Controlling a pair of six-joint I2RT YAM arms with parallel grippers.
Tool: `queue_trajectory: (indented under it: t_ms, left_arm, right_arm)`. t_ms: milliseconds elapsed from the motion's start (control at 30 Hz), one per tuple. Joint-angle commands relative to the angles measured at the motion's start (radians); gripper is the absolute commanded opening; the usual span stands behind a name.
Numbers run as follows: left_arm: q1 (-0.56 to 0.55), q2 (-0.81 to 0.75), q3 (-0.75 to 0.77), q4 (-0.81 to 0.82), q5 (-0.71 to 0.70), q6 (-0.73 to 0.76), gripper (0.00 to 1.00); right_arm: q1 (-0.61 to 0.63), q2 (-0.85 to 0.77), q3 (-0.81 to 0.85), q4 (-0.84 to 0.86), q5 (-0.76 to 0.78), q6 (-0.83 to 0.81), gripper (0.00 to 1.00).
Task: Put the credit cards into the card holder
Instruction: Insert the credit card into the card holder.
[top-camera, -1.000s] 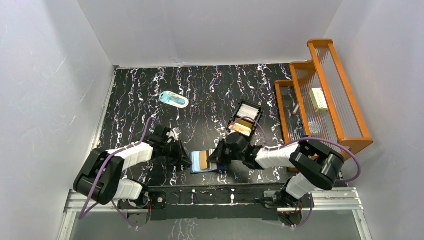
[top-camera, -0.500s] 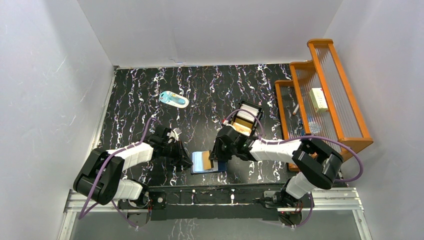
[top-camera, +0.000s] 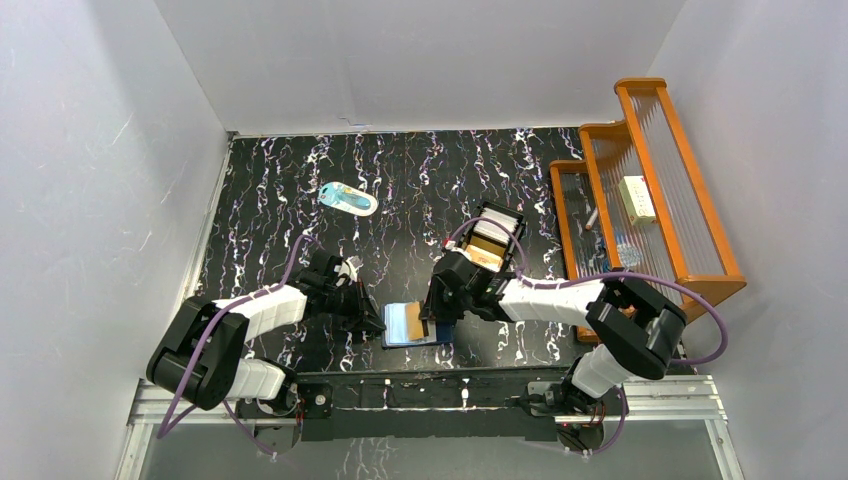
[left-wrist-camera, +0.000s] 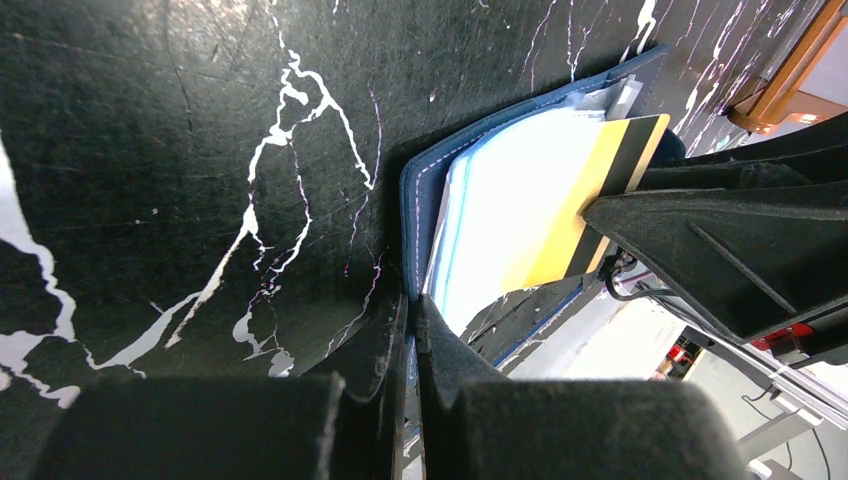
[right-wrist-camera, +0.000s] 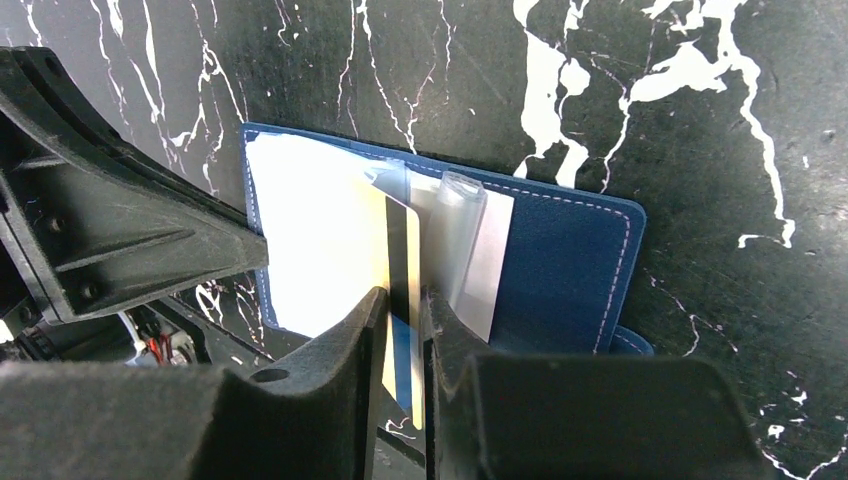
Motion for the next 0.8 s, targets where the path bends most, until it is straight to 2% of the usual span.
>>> queue_trajectory:
  t_ms: [0, 33, 67, 100, 233, 467, 767]
  left_arm:
    - [-0.005, -0.011, 0.0, -0.026, 0.019, 0.0, 0.0]
    - [-0.005, -0.01, 0.0, -0.025, 0.019, -0.002, 0.0]
    - [-0.007, -0.01, -0.001, -0.025, 0.019, -0.003, 0.0]
    - [-0.006, -0.011, -0.001, -0.026, 0.017, -0.005, 0.0]
    - [-0.01, -0.023, -0.007, -0.025, 0.005, -0.015, 0.0]
    - [-0.014, -0.036, -0.011, -0.016, -0.008, -0.031, 0.0]
    - [-0.021, -0.042, -0.024, 0.008, -0.005, -0.05, 0.0]
  right_arm:
    - [0.005, -0.009, -0.014, 0.06, -0.019, 0.028, 0.26]
    - [0.006, 0.001, -0.02, 0.082, -0.03, 0.043, 0.52]
    - [0.008, 0.01, -0.024, 0.098, -0.036, 0.056, 0.42]
    - [0.01, 0.018, -0.026, 0.114, -0.037, 0.067, 0.4]
    - [0.022, 0.05, -0.009, 0.142, -0.044, 0.087, 0.39]
    - [0.027, 0.007, 0.006, 0.059, 0.005, 0.049, 0.45]
    - [0.059, 0.079, 0.068, 0.089, -0.022, 0.04, 0.4]
